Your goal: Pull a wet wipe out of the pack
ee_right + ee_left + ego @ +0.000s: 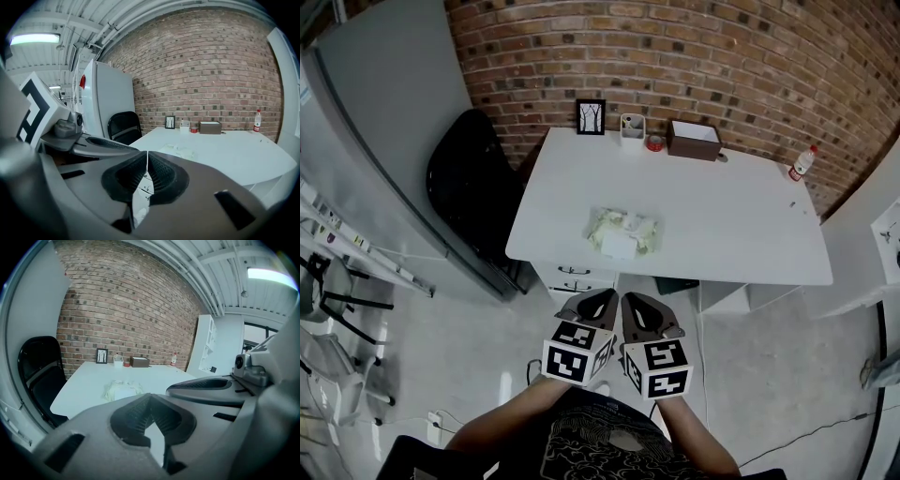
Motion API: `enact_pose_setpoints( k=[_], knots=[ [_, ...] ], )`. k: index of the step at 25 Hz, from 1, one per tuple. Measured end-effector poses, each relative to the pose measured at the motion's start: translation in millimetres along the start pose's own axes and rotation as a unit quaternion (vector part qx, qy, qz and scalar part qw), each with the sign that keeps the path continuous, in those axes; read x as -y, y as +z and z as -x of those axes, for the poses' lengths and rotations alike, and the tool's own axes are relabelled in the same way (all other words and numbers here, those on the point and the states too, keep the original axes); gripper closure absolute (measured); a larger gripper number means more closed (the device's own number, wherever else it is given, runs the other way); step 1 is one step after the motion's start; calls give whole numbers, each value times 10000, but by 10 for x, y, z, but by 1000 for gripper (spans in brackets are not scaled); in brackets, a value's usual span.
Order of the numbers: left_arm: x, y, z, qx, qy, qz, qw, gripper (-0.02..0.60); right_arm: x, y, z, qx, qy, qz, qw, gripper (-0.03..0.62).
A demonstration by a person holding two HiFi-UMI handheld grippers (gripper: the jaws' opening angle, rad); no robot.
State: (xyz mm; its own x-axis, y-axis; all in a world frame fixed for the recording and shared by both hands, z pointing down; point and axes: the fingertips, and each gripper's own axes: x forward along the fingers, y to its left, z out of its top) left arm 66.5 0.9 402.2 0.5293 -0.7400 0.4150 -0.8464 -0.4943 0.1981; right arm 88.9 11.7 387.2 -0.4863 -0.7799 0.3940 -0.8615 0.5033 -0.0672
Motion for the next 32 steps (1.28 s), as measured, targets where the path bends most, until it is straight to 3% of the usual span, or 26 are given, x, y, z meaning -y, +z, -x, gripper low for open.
enact_pose_setpoints(
  k=[12,32],
  knots=[
    [-388,179,-496,53,-62,68,9999,569,374,131,-539,-124,-181,42,9997,574],
    [-1067,429,-1366,-313,-520,35,9982,569,844,296,-1545,-509,-588,-155,9968,574]
  ],
)
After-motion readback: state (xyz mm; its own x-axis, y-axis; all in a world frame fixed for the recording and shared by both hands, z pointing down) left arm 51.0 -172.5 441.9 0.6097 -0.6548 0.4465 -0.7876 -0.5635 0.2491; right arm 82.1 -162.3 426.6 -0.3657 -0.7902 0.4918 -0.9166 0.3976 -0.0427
